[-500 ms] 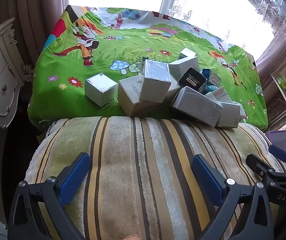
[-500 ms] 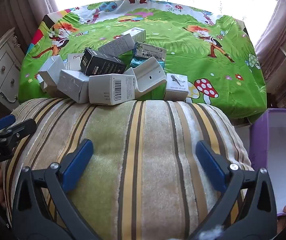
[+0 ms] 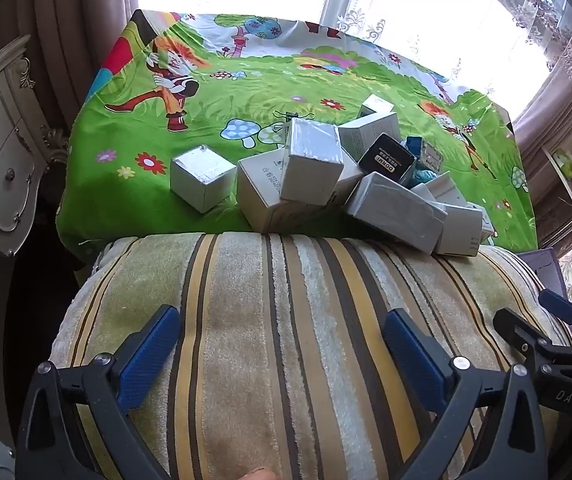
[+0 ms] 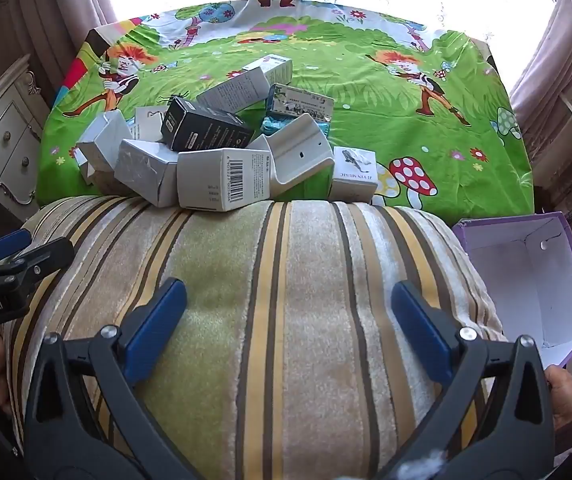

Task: Organize rigid objects
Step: 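Move both grippers toward the pile of small boxes on the bed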

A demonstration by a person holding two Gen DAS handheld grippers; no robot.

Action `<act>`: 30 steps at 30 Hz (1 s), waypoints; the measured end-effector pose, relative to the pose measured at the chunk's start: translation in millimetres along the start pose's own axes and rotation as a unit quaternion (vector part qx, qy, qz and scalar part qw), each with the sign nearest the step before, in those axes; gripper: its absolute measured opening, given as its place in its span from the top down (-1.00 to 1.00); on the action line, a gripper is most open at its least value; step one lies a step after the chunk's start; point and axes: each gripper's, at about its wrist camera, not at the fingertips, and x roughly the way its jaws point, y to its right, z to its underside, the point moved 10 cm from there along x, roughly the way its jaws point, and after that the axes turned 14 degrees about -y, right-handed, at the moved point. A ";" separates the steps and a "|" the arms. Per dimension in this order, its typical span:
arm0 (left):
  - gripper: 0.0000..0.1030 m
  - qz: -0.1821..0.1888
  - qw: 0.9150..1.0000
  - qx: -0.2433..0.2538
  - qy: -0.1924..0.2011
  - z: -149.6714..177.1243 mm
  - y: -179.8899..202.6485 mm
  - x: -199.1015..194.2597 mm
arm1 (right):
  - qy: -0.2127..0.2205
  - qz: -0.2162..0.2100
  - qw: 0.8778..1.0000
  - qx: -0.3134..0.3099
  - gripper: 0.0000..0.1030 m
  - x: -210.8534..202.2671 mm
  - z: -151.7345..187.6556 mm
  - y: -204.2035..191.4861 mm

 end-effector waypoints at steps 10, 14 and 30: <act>-1.00 0.009 1.000 -0.006 -0.002 0.7 0.0 0.2 | -0.001 0.001 1.000 -0.002 -1.00 1.3 -0.4 1.7; -1.00 0.009 1.000 -0.006 -0.002 1.1 -0.3 0.3 | -0.001 0.001 1.000 0.000 -1.00 1.3 0.0 2.1; -1.00 0.065 0.997 -0.029 0.005 1.4 -5.6 -7.0 | 0.004 -0.001 1.000 0.002 -1.00 1.8 -0.7 2.0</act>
